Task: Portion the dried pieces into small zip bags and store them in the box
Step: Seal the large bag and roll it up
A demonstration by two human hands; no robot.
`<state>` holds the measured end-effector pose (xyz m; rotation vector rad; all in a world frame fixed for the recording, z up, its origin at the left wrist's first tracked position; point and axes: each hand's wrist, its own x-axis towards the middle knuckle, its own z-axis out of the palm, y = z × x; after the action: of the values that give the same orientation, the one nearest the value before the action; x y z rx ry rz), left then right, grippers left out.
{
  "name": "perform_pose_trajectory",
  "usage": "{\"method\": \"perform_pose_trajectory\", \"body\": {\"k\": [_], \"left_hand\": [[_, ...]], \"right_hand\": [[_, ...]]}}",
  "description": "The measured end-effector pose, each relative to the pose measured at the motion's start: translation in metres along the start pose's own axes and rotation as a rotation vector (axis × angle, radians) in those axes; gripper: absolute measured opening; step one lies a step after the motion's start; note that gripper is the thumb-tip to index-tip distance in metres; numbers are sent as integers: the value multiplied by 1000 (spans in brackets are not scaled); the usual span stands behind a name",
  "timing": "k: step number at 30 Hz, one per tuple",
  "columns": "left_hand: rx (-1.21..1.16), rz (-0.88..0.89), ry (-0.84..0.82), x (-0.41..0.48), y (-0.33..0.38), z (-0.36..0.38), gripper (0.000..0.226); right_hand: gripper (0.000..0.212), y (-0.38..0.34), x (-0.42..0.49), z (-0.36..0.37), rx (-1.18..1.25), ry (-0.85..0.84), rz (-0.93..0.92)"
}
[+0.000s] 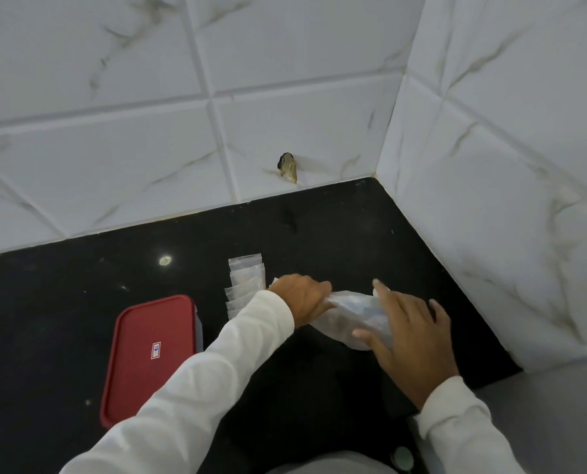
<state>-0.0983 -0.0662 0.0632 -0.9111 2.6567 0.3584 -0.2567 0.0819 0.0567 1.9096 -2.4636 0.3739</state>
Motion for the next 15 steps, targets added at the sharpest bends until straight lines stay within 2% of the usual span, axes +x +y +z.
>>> {"method": "perform_pose_trajectory", "body": {"k": [2, 5, 7, 12, 13, 15], "left_hand": [[-90, -25, -49, -7, 8, 5, 35], [-277, -99, -34, -18, 20, 19, 37], [-263, -116, 2, -25, 29, 30, 44], [-307, -98, 158, -41, 35, 44, 47], [-245, -96, 126, -41, 35, 45, 48], [-92, -106, 5, -38, 37, 43, 47]], "right_hand": [[70, 1, 4, 5, -78, 13, -54], [60, 8, 9, 8, -155, -115, -172], [55, 12, 10, 11, -143, -159, -197], [5, 10, 13, 21, -3, -292, -215], [7, 9, 13, 25, 49, -309, -199], [27, 8, 16, 33, 155, -421, -105]]}}
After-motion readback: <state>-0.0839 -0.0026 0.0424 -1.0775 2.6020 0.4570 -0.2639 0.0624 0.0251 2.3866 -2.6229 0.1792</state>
